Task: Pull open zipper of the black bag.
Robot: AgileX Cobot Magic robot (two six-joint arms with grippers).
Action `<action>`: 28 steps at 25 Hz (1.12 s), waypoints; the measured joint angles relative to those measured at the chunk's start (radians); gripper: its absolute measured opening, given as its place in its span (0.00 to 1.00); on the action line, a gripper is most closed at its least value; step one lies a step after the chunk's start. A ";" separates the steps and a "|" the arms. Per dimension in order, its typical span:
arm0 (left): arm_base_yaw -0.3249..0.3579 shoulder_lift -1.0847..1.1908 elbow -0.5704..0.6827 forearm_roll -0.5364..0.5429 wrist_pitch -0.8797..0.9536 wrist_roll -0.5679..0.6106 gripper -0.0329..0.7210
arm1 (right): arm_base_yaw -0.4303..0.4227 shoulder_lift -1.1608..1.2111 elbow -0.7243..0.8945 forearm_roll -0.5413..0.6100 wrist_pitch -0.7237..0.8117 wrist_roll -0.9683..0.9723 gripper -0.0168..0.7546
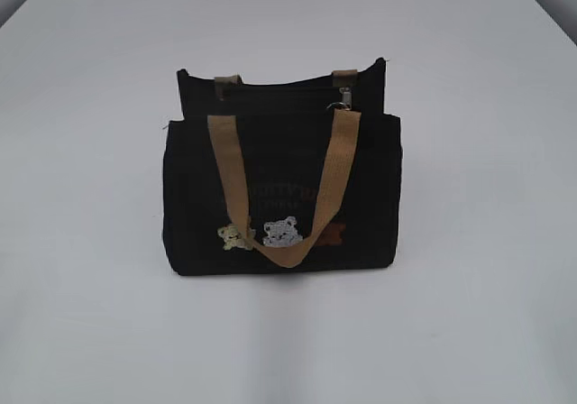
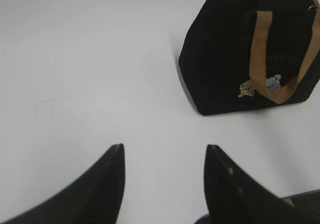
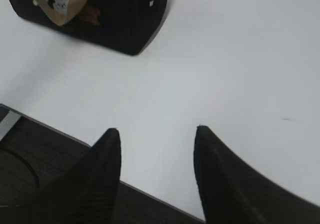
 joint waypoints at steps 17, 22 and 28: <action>0.032 -0.002 0.000 -0.035 -0.001 0.044 0.47 | -0.051 -0.020 0.000 -0.003 -0.004 0.009 0.49; 0.241 -0.002 0.000 -0.036 -0.001 0.045 0.43 | -0.288 -0.020 0.000 -0.003 -0.006 0.010 0.49; 0.292 -0.002 0.000 -0.036 -0.001 0.046 0.42 | -0.327 -0.020 0.000 -0.003 -0.006 0.010 0.49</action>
